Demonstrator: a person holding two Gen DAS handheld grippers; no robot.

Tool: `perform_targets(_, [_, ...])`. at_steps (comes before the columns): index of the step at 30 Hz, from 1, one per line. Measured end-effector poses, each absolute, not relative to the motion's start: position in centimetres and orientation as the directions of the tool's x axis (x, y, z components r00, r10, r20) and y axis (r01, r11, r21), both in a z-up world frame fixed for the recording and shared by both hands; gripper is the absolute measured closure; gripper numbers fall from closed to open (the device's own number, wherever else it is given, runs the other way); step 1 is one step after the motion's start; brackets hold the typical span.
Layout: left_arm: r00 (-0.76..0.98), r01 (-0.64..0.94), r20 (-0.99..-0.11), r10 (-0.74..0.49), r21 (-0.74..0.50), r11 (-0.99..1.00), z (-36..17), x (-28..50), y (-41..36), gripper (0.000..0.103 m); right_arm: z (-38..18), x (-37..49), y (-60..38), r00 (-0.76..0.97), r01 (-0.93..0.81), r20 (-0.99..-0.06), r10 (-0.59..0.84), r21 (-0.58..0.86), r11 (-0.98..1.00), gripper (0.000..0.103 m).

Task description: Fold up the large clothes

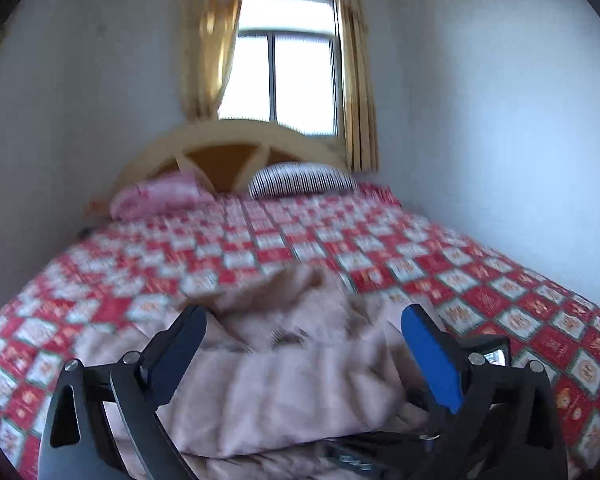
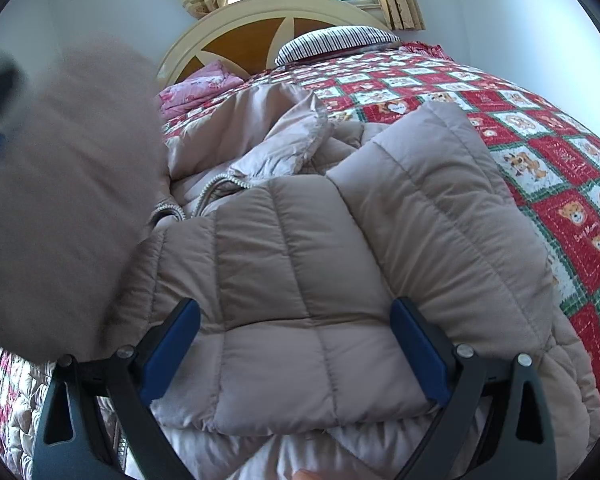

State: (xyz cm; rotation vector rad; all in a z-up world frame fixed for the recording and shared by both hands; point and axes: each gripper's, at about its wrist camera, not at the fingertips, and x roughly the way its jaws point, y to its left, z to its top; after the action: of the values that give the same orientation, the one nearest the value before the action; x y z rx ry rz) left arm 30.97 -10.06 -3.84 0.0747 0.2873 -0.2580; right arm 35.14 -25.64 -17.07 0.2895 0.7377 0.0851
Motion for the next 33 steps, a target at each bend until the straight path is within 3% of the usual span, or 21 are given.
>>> perform_targets(3, [0.946, 0.190, -0.287, -0.152, 0.108, 0.976, -4.2, 31.7, -7.5, 0.004, -17.1, 35.1, -25.6, 0.739, 0.025, -0.650, 0.177, 0.290, 0.957, 0.005])
perform_targets(6, [0.944, 0.009, -0.324, 0.068, 0.232, 0.973, -6.7, 35.1, -4.4, 0.004, -17.1, 35.1, -25.6, 0.739, 0.025, -0.650, 0.177, 0.289, 0.957, 0.005])
perform_targets(9, [0.849, -0.073, -0.479, 0.223, 0.311, 0.947, -11.1, 39.6, -0.9, 0.004, -17.1, 35.1, -25.6, 0.739, 0.024, -0.650, 0.177, 0.288, 0.957, 0.005])
perform_targets(12, [0.763, -0.023, -0.627, 0.156, 0.215, 0.976, -14.3, 41.2, 1.7, 0.004, -16.5, 34.5, -26.3, 0.753, 0.030, -0.631, 0.187, 0.317, 0.948, 0.005])
perform_targets(15, [0.770, 0.003, -0.627, 0.119, 0.190, 0.982, -14.7, 40.8, 1.6, 0.004, -14.5, 32.9, -28.3, 0.757, 0.094, -0.632, 0.165, 0.356, 0.930, 0.005])
perform_targets(19, [0.771, 0.040, -0.627, 0.112, 0.223, 0.974, -15.4, 40.5, 0.8, 0.004, -9.8, 29.6, -30.9, 0.824, 0.259, -0.565, -0.044, 0.307, 0.916, 0.004])
perform_targets(22, [0.771, 0.045, -0.629, 0.097, 0.207, 0.977, -15.6, 40.4, 0.8, 0.004, -6.8, 30.2, -29.8, 0.849, 0.205, -0.529, -0.004, 0.322, 0.924, 0.003])
perform_targets(24, [0.776, 0.045, -0.626, 0.082, 0.184, 0.982, -15.2, 40.0, 1.3, 0.004, -6.3, 31.9, -27.3, 0.839, 0.114, -0.541, 0.060, 0.283, 0.952, 0.007])
perform_targets(26, [0.794, 0.033, -0.603, 0.068, 0.155, 0.987, -14.1, 39.6, 1.9, 0.004, -7.2, 34.6, -23.9, 0.795, 0.024, -0.595, 0.117, 0.224, 0.974, 0.019])
perform_targets(29, [0.857, 0.012, -0.512, 0.055, 0.127, 0.992, -10.9, 38.8, 2.9, 0.004, -11.1, 37.4, -20.4, 0.696, -0.051, -0.703, 0.149, 0.158, 0.986, 0.028])
perform_targets(31, [0.877, -0.007, -0.476, 0.063, 0.118, 0.993, -9.3, 39.6, 3.4, 0.004, -13.6, 38.2, -19.9, 0.656, -0.027, -0.748, 0.106, 0.117, 0.993, 0.028])
perform_targets(33, [0.857, -0.036, -0.504, 0.105, 0.144, 0.989, -9.5, 41.6, 3.8, 0.004, -15.5, 37.8, -20.1, 0.667, -0.019, -0.739, 0.095, 0.111, 0.994, 0.028])
